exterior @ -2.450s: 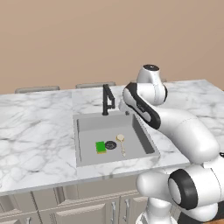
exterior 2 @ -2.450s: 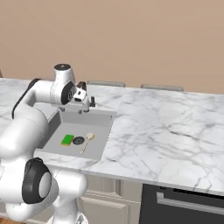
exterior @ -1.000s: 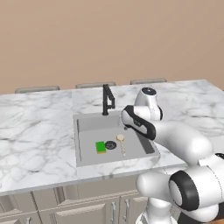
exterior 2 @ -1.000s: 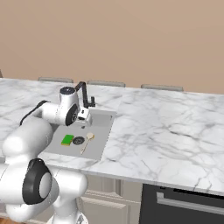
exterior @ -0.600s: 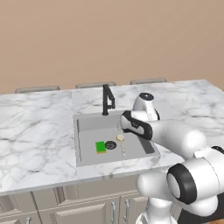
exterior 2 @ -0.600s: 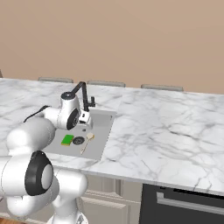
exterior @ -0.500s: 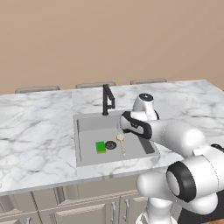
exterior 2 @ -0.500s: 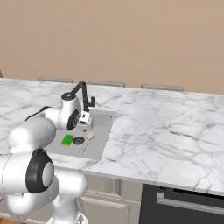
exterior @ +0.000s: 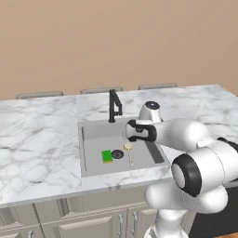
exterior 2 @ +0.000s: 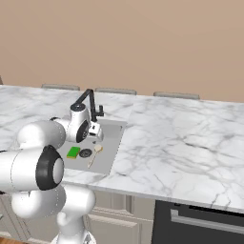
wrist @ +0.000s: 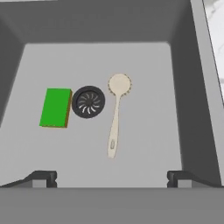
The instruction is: Pick up the sponge and dish brush from the sink, and place them back in the cabinet, and close the cabinet door.
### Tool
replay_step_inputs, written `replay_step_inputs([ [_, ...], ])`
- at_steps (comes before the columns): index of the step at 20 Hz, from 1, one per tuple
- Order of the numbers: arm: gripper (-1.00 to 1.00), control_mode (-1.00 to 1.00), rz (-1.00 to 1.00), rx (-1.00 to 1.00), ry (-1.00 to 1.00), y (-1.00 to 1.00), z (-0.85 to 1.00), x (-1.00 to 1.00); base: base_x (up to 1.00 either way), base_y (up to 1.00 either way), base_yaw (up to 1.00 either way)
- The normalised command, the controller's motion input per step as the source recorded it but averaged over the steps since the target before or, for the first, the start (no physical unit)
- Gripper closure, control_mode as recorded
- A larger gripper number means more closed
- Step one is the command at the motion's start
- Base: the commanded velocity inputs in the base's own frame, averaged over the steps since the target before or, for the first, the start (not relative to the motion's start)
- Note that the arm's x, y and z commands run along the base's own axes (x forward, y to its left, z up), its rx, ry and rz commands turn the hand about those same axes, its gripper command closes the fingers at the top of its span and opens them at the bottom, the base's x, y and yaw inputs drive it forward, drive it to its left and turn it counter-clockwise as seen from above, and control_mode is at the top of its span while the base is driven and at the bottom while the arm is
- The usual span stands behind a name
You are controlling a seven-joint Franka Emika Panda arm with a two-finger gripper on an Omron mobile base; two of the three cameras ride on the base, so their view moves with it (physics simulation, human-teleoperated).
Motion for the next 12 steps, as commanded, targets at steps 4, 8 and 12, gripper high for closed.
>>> replay_step_inputs([
  [4, -1.00, -1.00, 0.00, 0.00, 0.00, 0.00, -0.18, 0.16, 0.00, 0.00, 0.00],
  [8, -1.00, -1.00, 0.00, 0.00, 0.00, 0.00, -0.18, 0.14, 0.00, 0.00, 0.00],
  [12, -1.00, -1.00, 0.00, 0.00, 0.00, 0.00, -0.18, 0.14, 0.00, 0.00, 0.00],
])
